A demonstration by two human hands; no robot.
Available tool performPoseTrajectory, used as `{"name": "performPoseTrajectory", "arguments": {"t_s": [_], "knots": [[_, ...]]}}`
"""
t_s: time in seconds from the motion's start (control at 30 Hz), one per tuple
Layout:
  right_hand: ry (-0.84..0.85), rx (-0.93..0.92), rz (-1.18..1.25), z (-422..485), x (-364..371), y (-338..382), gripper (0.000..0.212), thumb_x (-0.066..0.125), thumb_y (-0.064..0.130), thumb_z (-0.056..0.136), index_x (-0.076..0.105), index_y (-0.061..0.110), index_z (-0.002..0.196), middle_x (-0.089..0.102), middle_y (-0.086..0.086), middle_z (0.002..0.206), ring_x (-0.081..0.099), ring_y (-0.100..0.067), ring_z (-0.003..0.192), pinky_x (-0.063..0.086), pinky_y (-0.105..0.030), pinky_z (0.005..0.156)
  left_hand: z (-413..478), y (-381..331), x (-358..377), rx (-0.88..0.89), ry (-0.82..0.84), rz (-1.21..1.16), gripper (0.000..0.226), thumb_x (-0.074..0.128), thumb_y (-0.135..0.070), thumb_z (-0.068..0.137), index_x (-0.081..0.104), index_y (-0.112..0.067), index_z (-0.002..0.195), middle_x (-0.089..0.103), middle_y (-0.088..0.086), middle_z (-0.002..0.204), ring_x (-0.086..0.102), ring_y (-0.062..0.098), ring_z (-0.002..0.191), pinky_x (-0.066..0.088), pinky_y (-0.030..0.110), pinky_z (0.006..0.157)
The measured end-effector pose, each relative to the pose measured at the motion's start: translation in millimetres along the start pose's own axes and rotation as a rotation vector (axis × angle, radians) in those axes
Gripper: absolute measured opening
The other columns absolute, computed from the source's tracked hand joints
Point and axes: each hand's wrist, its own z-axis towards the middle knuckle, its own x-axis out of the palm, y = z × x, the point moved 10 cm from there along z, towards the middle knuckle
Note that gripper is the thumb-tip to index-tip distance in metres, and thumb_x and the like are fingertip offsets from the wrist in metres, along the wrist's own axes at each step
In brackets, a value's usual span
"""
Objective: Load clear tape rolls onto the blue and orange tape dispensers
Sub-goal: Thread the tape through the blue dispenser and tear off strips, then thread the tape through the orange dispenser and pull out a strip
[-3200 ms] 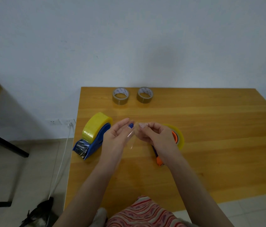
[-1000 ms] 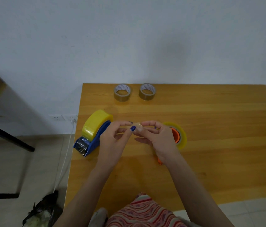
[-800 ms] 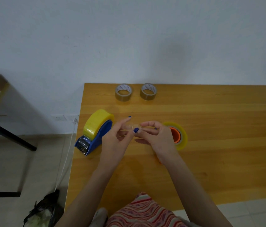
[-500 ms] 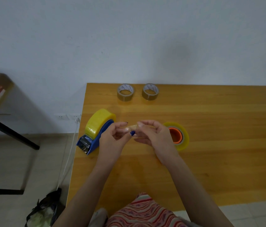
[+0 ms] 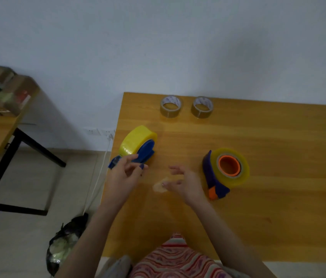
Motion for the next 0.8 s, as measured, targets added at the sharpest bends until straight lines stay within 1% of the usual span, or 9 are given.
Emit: {"name": "performPoseTrajectory", "arguments": {"t_s": [0.1, 0.17, 0.3, 0.4, 0.5, 0.57, 0.67, 0.73, 0.8], "knots": [[0.089, -0.027, -0.099, 11, 24, -18, 0.042, 0.073, 0.012, 0.078, 0.059, 0.015, 0.117, 0.059, 0.010, 0.079, 0.052, 0.001, 0.068, 0.040, -0.007, 0.058, 11, -9, -35, 0.079, -0.173, 0.002, 0.027, 0.057, -0.005, 0.088, 0.052, -0.014, 0.114, 0.067, -0.006, 0.096, 0.063, 0.016, 0.094, 0.052, 0.035, 0.083], [0.128, -0.025, -0.186, 13, 35, -32, 0.039, 0.073, 0.012, 0.079, 0.061, 0.015, 0.116, 0.064, 0.004, 0.083, 0.053, -0.001, 0.073, 0.039, -0.007, 0.059, 20, -9, -46, 0.069, -0.225, 0.081, 0.032, 0.060, -0.010, 0.087, 0.051, -0.012, 0.118, 0.061, -0.003, 0.108, 0.058, 0.016, 0.100, 0.051, 0.030, 0.084], [0.125, -0.056, -0.248, 15, 39, -40, 0.037, 0.075, 0.014, 0.076, 0.066, 0.013, 0.112, 0.059, 0.009, 0.077, 0.053, -0.005, 0.072, 0.042, -0.013, 0.066, 44, 11, -46, -0.049, -0.175, 0.219, 0.057, 0.066, -0.026, 0.085, 0.041, -0.013, 0.134, 0.048, 0.001, 0.136, 0.047, 0.020, 0.123, 0.041, 0.031, 0.092], [0.080, -0.062, -0.298, 18, 25, -38, 0.032, 0.073, 0.022, 0.080, 0.068, 0.016, 0.111, 0.065, 0.010, 0.099, 0.058, -0.004, 0.092, 0.044, -0.014, 0.079, 60, 17, -32, -0.077, -0.081, 0.263, 0.069, 0.067, -0.031, 0.083, 0.034, -0.012, 0.140, 0.044, 0.002, 0.142, 0.044, 0.024, 0.128, 0.038, 0.033, 0.095], [0.000, -0.074, -0.293, 19, 3, -30, 0.030, 0.071, 0.026, 0.082, 0.069, 0.016, 0.110, 0.066, 0.006, 0.112, 0.058, -0.007, 0.106, 0.041, -0.017, 0.089, 78, 15, -15, -0.067, 0.023, 0.327, 0.072, 0.068, -0.035, 0.081, 0.035, -0.012, 0.140, 0.047, 0.005, 0.139, 0.046, 0.024, 0.124, 0.040, 0.035, 0.093], [-0.042, -0.064, -0.256, 23, -10, -21, 0.026, 0.067, 0.028, 0.085, 0.070, 0.015, 0.107, 0.066, 0.006, 0.109, 0.057, -0.005, 0.102, 0.039, -0.015, 0.084, 91, 15, -4, -0.104, 0.121, 0.328, 0.065, 0.067, -0.036, 0.082, 0.041, -0.013, 0.136, 0.053, 0.005, 0.127, 0.050, 0.020, 0.108, 0.041, 0.031, 0.082], [-0.095, -0.078, -0.187, 34, -21, 2, 0.030, 0.062, 0.035, 0.088, 0.070, 0.014, 0.107, 0.069, 0.002, 0.105, 0.060, -0.007, 0.096, 0.044, -0.018, 0.079, 102, 15, 11, -0.187, 0.259, 0.176, 0.047, 0.067, -0.031, 0.082, 0.054, -0.013, 0.123, 0.059, 0.004, 0.105, 0.056, 0.020, 0.093, 0.043, 0.025, 0.068], [-0.059, -0.094, -0.114, 43, -17, 22, 0.034, 0.057, 0.038, 0.090, 0.068, 0.014, 0.111, 0.069, -0.001, 0.108, 0.061, -0.011, 0.099, 0.045, -0.019, 0.079, 107, 16, 16, -0.217, 0.261, 0.082, 0.037, 0.069, -0.028, 0.082, 0.058, -0.013, 0.114, 0.062, 0.007, 0.102, 0.058, 0.023, 0.089, 0.046, 0.028, 0.068], [0.022, -0.100, -0.025, 49, -6, 43, 0.037, 0.052, 0.040, 0.093, 0.063, 0.014, 0.117, 0.066, -0.001, 0.115, 0.058, -0.009, 0.101, 0.046, -0.019, 0.079, 109, 19, 18, -0.250, 0.226, -0.005, 0.031, 0.069, -0.027, 0.082, 0.060, -0.012, 0.107, 0.064, 0.010, 0.103, 0.060, 0.026, 0.093, 0.048, 0.036, 0.076]]}}
